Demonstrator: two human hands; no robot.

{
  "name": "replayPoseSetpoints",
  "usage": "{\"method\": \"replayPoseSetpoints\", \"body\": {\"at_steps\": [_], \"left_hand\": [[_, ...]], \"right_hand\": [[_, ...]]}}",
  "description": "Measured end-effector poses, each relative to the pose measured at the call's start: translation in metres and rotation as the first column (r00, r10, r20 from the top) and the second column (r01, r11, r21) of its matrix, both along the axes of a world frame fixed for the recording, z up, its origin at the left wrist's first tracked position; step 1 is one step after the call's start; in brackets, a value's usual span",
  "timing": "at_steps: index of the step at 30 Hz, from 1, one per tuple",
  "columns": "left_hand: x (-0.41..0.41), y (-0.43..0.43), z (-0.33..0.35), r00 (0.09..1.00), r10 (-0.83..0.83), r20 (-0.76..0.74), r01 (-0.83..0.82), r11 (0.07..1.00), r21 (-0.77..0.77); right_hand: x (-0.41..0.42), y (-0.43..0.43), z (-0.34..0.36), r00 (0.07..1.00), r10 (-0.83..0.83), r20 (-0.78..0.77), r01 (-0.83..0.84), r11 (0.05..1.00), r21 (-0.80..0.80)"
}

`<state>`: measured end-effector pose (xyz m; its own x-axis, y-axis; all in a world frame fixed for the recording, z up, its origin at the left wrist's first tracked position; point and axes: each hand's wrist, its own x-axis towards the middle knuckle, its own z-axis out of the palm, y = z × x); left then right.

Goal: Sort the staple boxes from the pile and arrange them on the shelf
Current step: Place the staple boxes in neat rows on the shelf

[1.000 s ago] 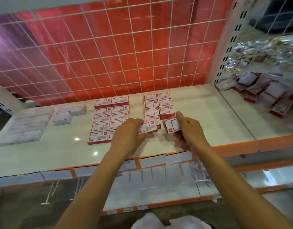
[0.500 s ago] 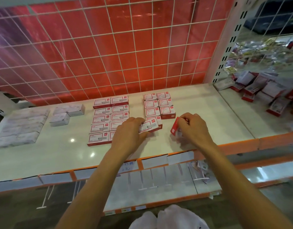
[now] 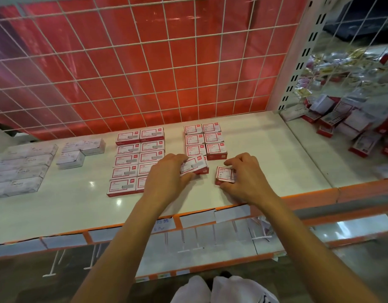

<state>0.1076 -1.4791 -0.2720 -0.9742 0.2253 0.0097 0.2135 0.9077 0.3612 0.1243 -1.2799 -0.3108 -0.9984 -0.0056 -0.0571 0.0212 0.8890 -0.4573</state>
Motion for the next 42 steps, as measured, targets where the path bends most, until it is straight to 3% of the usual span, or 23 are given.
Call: {"method": "replayPoseSetpoints", "body": {"at_steps": [6,18,42], "left_hand": [[0.001,0.002,-0.002,1.000,0.008,0.004,-0.008,1.000,-0.014],[0.004,0.001,-0.001,0.997,0.074,0.022,-0.073,0.997,-0.038],[0.007,0.012,-0.004,0.990,0.143,0.010,-0.142,0.989,-0.030]], "right_hand": [[-0.005,0.002,-0.002,0.989,-0.021,-0.144,-0.001,0.989,-0.151],[-0.017,-0.001,-0.015,0.980,-0.085,-0.182,0.035,0.965,-0.259],[-0.018,0.002,-0.008,0.981,-0.022,-0.191,-0.028,0.967,-0.254]]}}
